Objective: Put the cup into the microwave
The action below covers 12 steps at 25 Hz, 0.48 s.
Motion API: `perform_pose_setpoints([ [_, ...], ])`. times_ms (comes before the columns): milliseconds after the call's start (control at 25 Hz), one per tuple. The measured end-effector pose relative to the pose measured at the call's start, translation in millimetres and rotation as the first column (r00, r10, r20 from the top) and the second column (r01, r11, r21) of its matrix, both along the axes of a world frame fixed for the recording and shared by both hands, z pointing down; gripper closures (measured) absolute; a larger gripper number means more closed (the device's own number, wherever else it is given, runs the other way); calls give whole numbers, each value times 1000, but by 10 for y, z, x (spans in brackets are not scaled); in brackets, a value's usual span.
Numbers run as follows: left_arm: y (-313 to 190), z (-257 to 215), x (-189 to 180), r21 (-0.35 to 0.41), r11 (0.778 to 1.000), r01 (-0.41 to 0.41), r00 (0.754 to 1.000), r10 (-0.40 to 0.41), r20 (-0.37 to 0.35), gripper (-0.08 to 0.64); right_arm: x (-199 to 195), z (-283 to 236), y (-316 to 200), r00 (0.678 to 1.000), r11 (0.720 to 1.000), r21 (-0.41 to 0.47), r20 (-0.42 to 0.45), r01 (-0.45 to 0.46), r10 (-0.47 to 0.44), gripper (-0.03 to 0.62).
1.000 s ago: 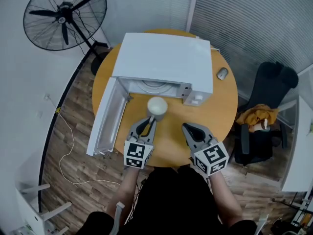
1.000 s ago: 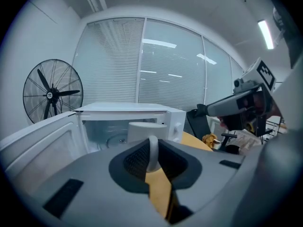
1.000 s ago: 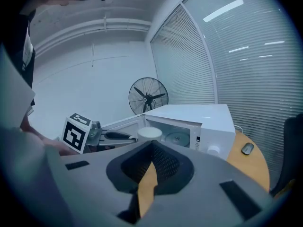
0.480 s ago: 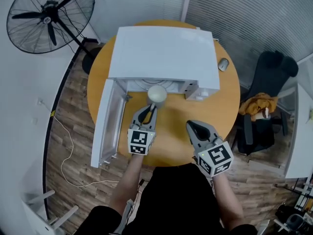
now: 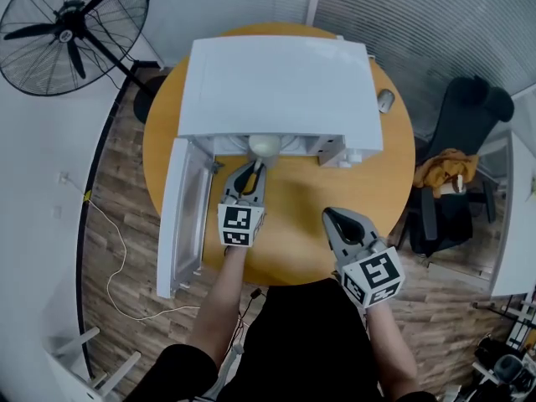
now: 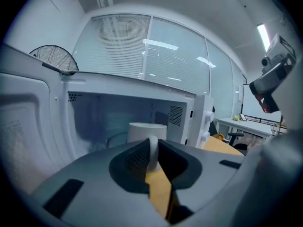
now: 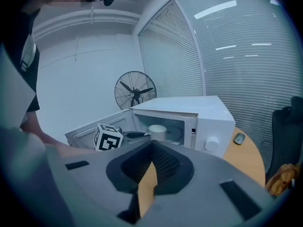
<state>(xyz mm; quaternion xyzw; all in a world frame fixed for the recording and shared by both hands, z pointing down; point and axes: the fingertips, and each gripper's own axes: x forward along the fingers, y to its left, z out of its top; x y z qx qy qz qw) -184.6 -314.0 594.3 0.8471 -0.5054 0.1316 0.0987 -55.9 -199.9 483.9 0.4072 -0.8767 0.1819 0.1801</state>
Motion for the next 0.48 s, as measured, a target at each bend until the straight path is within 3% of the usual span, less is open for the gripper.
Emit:
perform_pose_setpoints([
  [480,-348,95,32,22,1000,19,999,-18,-34,517,54,105,-64,1000,999,-29,-1,-24,24,581],
])
